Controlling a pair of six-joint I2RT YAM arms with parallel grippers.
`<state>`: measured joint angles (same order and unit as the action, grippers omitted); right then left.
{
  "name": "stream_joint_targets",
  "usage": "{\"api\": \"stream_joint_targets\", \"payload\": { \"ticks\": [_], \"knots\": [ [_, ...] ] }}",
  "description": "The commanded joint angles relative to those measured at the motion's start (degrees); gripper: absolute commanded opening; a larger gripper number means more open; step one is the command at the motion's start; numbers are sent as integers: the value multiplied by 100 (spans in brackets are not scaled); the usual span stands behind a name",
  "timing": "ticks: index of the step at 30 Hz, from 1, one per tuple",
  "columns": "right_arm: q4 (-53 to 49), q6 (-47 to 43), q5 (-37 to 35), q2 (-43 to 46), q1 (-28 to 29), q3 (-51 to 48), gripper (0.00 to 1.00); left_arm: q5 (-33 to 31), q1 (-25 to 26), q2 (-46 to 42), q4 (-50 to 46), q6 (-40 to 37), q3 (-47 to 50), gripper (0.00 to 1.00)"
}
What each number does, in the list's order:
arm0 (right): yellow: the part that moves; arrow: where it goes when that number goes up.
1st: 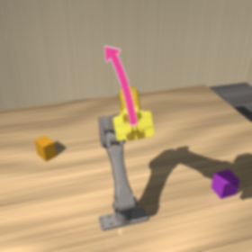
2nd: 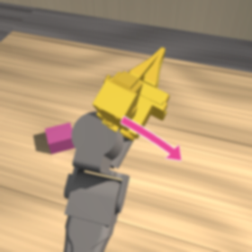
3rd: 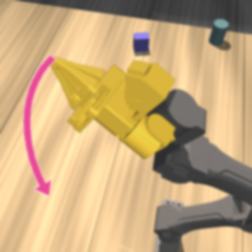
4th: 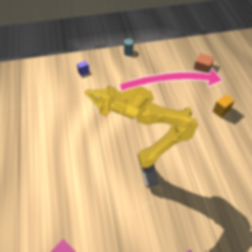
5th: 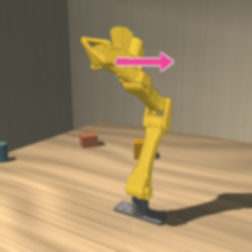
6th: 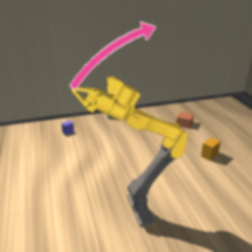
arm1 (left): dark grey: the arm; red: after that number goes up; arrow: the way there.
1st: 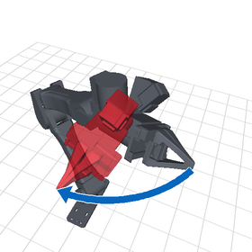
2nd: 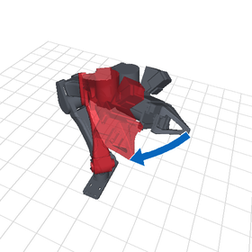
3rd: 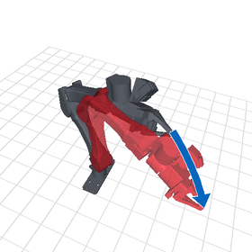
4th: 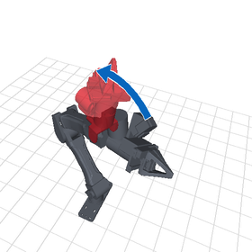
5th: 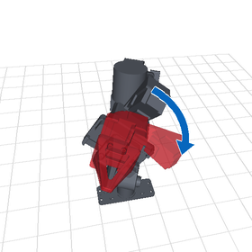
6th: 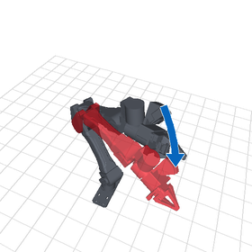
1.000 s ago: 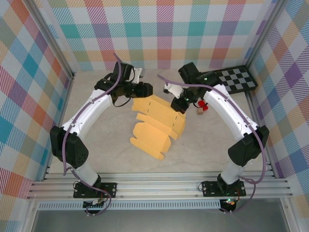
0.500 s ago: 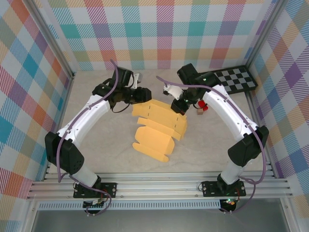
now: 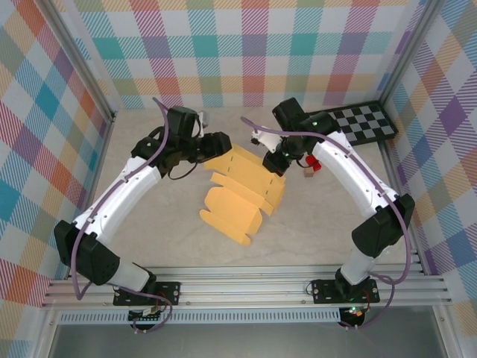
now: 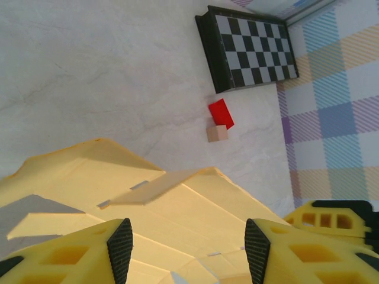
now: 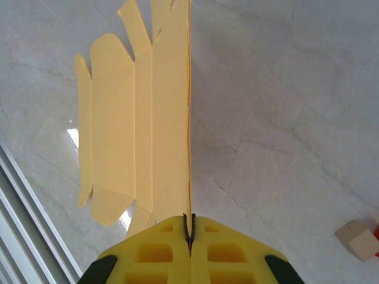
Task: Fold the paper box
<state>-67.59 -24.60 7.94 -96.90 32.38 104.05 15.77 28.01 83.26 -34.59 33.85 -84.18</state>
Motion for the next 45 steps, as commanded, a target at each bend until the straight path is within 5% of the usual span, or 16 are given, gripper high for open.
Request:
{"api": "stream_joint_targets", "payload": {
  "ticks": [1,12,19,32,45],
  "knots": [
    [123,97,10,209,57,-78,0,-31,64,-117,189,247,218,55],
    [207,90,75,269,146,-244,0,-90,-171,25,332,-1003,75,60],
    [247,75,71,272,181,-281,0,757,-257,151,936,-447,361,59],
    [345,189,63,175,210,-268,0,566,154,16,1229,318,835,61],
    [1576,-374,-118,494,516,-1311,0,329,249,140,1573,851,947,60]
  ]
}}
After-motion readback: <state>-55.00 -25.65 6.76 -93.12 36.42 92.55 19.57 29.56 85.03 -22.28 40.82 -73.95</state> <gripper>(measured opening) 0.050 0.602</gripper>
